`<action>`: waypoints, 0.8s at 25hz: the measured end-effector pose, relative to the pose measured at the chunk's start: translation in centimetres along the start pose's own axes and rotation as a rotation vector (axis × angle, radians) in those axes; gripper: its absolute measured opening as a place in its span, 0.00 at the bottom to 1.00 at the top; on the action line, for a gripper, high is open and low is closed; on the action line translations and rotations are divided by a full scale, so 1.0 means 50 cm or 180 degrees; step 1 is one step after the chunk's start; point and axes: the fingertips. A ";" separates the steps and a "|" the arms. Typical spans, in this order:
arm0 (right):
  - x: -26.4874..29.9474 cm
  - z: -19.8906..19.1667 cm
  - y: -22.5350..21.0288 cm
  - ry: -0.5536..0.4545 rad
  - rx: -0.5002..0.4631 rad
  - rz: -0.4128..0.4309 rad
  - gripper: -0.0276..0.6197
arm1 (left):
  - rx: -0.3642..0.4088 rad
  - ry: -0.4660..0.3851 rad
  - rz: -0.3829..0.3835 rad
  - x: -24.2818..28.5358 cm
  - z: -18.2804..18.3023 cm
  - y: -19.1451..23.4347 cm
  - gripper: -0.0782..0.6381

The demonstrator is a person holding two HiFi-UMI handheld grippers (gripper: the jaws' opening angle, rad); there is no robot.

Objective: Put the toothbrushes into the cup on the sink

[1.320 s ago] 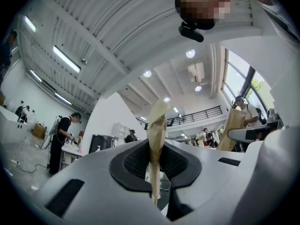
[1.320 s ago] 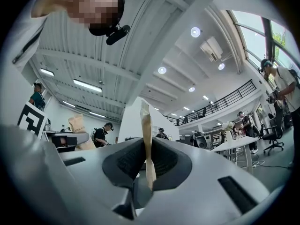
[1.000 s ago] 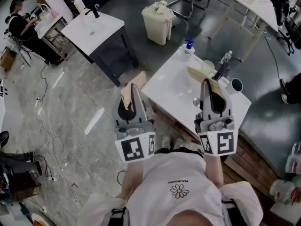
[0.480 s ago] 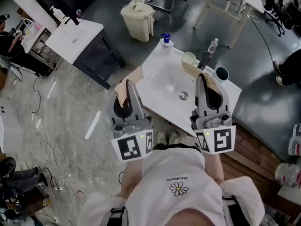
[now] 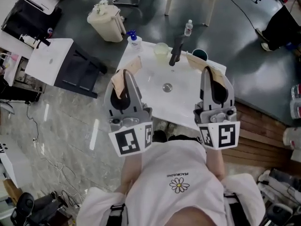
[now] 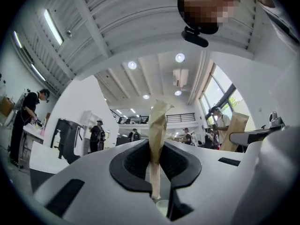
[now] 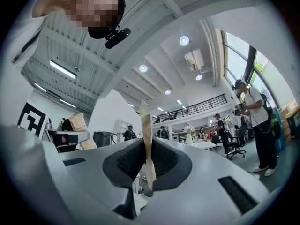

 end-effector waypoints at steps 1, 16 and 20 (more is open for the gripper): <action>-0.006 0.001 -0.014 0.0005 -0.0021 -0.0083 0.09 | -0.0017 -0.0004 -0.0076 0.013 -0.001 -0.012 0.18; -0.027 0.002 -0.092 0.0049 -0.0152 -0.0724 0.09 | -0.0132 -0.0038 -0.0639 0.114 -0.017 -0.080 0.18; -0.026 -0.002 -0.099 0.0071 -0.0168 -0.0759 0.09 | -0.0160 -0.0024 -0.0676 0.124 -0.024 -0.087 0.18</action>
Point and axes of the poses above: the fingertips, and each gripper's own axes: x forward along the fingers, y to its left, z out of its top, and after that the axes turned 1 degree about -x, right-handed
